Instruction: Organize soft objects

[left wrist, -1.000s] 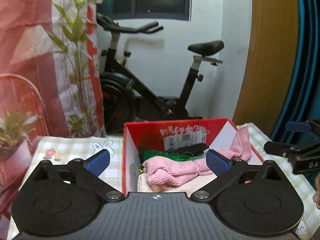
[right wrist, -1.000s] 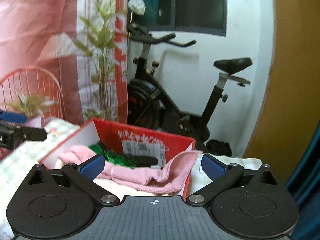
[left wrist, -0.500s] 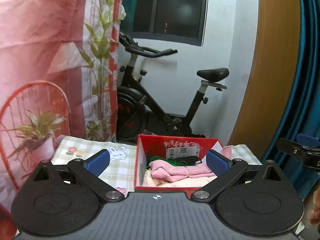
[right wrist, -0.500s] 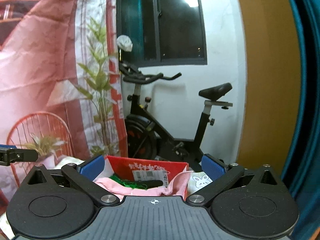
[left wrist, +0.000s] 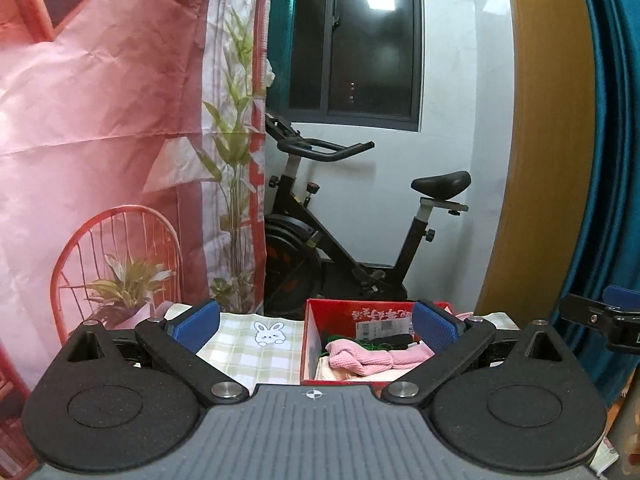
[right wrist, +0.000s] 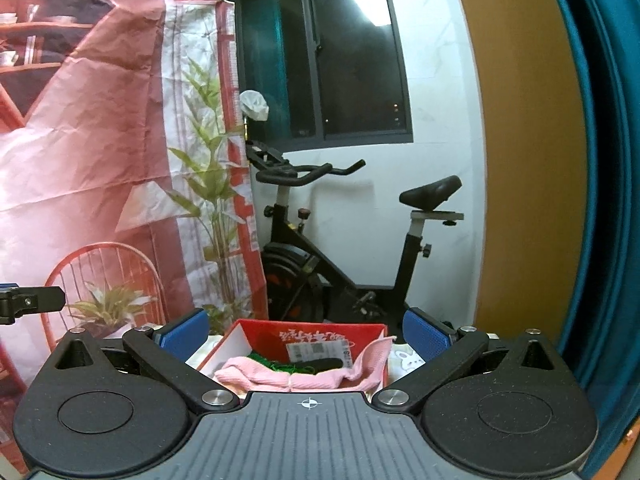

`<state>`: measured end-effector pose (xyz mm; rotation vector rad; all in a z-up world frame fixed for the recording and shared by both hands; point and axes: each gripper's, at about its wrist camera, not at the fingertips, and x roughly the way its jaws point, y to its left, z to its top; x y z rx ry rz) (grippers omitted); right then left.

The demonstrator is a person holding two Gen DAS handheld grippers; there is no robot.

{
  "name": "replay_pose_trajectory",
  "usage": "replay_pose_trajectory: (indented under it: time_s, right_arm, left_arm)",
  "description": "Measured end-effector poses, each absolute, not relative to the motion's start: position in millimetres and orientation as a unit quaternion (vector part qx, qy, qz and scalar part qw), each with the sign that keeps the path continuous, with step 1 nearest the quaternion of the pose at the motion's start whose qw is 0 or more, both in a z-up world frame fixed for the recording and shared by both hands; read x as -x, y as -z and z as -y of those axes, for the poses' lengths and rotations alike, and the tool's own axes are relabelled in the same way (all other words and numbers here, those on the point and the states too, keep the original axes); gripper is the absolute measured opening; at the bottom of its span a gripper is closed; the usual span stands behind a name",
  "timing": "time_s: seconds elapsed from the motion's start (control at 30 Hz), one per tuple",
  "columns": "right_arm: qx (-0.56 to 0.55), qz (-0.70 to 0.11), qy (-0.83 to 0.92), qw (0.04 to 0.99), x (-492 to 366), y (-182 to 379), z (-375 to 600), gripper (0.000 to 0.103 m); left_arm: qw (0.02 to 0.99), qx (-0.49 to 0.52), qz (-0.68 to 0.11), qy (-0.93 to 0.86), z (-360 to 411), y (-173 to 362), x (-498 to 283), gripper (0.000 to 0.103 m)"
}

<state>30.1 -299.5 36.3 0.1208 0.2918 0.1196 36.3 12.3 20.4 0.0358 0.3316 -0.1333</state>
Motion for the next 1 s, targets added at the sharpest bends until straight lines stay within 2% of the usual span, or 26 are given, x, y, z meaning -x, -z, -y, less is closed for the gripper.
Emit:
replay_pose_trajectory:
  time_s: [1.0]
  right_arm:
    - [-0.051,-0.167,-0.045,0.984,-33,-33,292,0.103]
  left_arm:
    - [0.979,-0.019,-0.199,0.039,-14,-10,-37,0.103]
